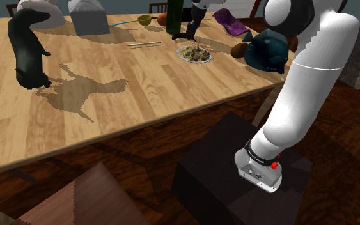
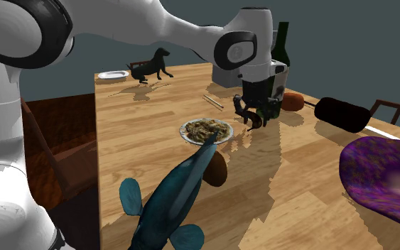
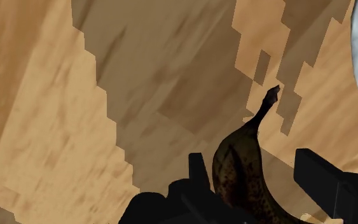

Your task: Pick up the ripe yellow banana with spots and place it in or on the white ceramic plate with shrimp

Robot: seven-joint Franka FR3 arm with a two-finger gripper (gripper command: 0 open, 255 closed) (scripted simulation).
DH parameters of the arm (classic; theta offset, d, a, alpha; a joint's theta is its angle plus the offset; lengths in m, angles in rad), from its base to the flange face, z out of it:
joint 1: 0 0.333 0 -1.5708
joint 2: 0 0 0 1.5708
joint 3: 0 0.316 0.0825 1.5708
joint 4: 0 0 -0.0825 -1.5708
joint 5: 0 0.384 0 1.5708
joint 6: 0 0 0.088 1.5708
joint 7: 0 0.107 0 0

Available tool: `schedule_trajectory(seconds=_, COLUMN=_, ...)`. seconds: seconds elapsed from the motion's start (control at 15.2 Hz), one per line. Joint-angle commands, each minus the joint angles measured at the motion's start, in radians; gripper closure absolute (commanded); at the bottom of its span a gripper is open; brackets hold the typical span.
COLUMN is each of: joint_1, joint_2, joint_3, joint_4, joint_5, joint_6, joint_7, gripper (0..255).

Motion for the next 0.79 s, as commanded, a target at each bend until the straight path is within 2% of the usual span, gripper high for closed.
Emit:
schedule_trajectory(seconds=0.0, joint_1=0.000, joint_2=0.000, joint_3=0.000, joint_4=0.000, joint_5=0.000, joint_6=0.000, joint_7=0.000, gripper=255)
schedule_trajectory(seconds=0.53, joint_1=0.000, joint_2=0.000, joint_3=0.000, joint_4=0.000, joint_5=0.000, joint_6=0.000, joint_7=0.000, gripper=255)
schedule_trajectory(seconds=0.73, joint_1=-0.001, joint_2=-0.005, joint_3=-0.001, joint_4=0.033, joint_5=-0.004, joint_6=-0.038, joint_7=0.004, gripper=255)
